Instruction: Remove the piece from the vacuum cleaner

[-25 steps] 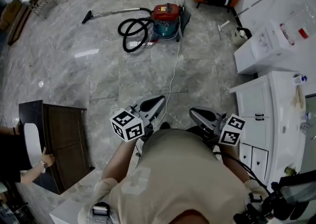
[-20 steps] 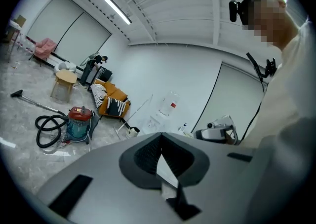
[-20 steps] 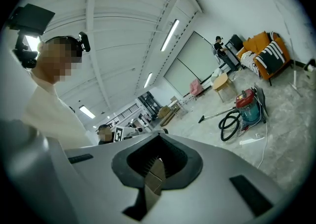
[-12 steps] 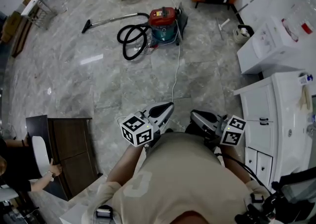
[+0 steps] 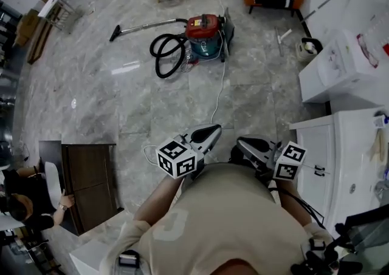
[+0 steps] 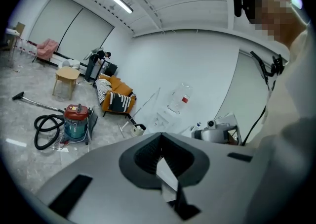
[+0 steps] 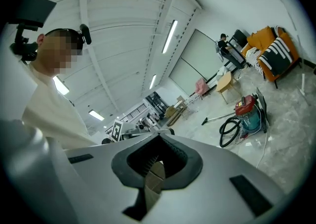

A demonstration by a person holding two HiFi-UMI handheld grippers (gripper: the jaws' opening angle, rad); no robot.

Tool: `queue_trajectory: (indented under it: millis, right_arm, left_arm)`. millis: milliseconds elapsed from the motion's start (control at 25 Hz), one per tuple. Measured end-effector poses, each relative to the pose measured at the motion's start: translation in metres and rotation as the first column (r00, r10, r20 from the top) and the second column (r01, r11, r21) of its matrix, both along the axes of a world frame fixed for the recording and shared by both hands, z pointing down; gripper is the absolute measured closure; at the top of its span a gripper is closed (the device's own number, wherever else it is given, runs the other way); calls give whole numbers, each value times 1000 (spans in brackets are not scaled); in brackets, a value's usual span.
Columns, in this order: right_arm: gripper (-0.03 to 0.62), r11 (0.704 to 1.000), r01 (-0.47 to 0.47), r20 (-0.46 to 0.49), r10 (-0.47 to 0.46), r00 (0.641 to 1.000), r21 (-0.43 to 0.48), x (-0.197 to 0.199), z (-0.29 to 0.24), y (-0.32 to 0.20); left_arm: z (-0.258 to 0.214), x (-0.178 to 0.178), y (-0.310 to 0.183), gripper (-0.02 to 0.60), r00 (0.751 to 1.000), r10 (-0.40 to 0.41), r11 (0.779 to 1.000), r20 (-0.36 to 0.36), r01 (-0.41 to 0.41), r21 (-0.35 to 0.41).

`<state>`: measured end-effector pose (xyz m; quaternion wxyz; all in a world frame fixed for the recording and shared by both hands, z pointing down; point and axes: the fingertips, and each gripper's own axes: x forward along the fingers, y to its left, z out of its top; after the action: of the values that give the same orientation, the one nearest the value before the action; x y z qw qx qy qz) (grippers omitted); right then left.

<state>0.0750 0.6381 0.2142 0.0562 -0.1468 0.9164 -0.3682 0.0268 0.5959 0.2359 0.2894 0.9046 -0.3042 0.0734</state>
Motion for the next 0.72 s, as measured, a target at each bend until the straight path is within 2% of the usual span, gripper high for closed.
queue_trajectory:
  millis: [280, 560, 720]
  right_arm:
    - [591, 999, 47, -22, -47, 999, 15, 53, 11, -36]
    - [591, 993, 110, -52, -108, 993, 45, 60, 18, -43]
    - [591, 992, 123, -50, -121, 991, 36, 57, 21, -48]
  left_arm:
    - [7, 46, -34, 578, 996, -53, 999, 75, 53, -1]
    - [6, 57, -48, 578, 986, -72, 997, 149, 71, 13]
    - [1, 57, -48, 578, 985, -66, 998, 162, 63, 29]
